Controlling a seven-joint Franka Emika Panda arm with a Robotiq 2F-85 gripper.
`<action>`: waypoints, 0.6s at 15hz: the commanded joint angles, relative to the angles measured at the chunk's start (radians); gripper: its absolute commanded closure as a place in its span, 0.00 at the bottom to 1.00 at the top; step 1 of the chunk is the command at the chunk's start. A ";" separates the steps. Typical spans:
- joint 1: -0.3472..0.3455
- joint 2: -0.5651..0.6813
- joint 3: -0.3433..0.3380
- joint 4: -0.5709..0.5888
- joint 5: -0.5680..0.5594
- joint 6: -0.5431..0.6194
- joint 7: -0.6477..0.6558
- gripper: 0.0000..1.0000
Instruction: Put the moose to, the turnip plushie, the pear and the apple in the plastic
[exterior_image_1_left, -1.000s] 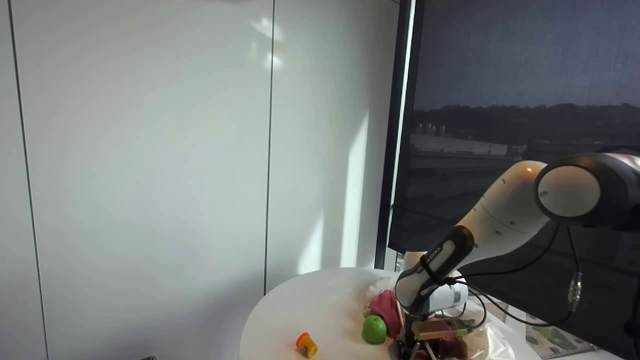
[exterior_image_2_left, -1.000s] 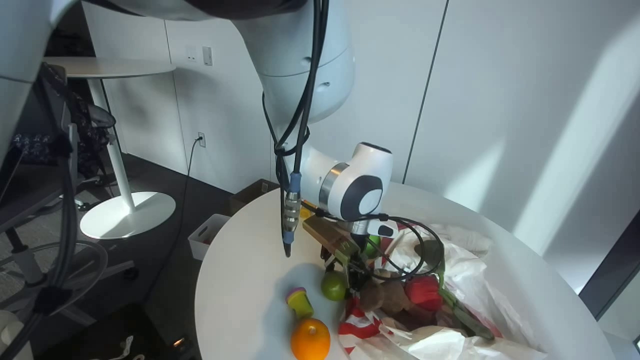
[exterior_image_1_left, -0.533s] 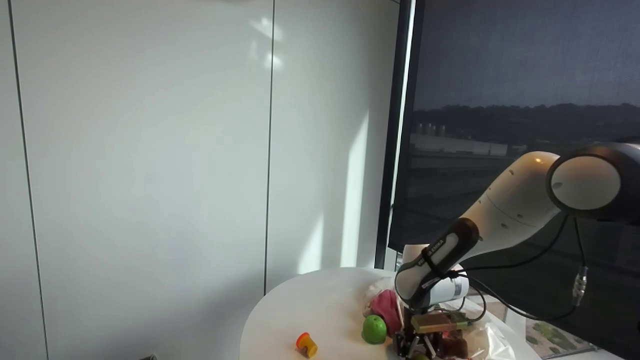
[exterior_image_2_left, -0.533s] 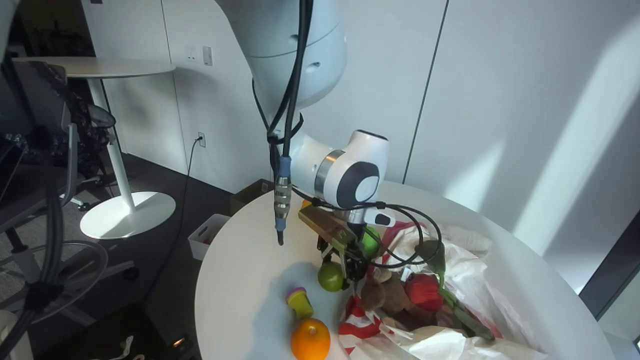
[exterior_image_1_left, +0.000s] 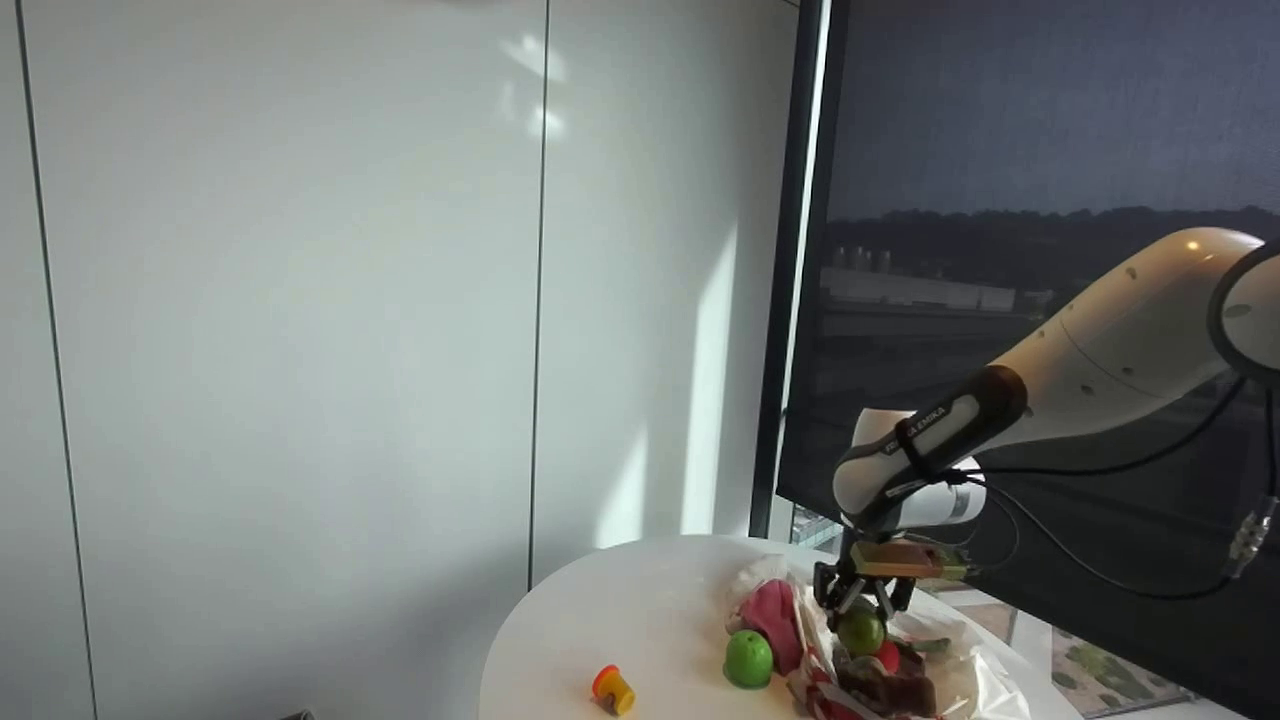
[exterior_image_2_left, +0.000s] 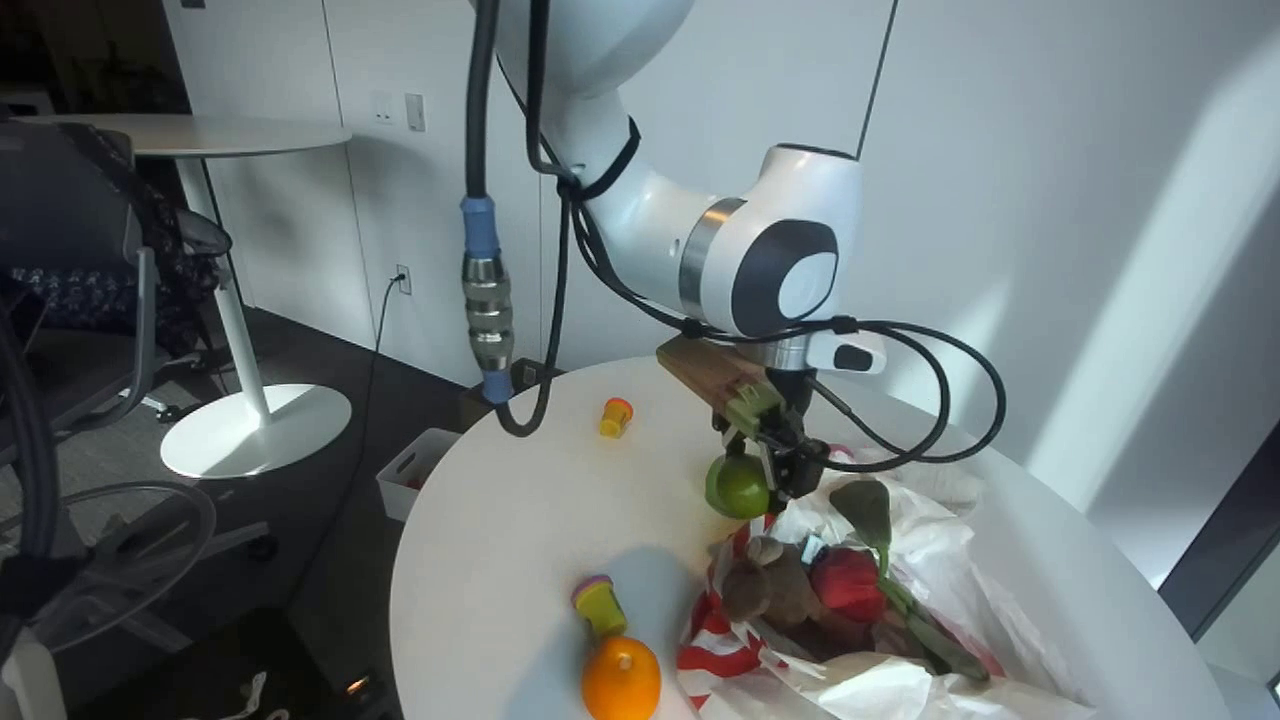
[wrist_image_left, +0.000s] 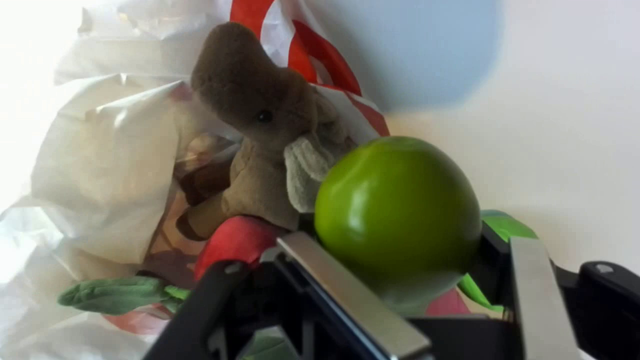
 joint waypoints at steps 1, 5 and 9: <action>-0.035 0.033 -0.064 0.065 -0.034 0.021 0.120 0.53; -0.060 0.161 -0.136 0.161 -0.055 0.023 0.251 0.53; -0.061 0.297 -0.152 0.245 -0.017 0.043 0.303 0.53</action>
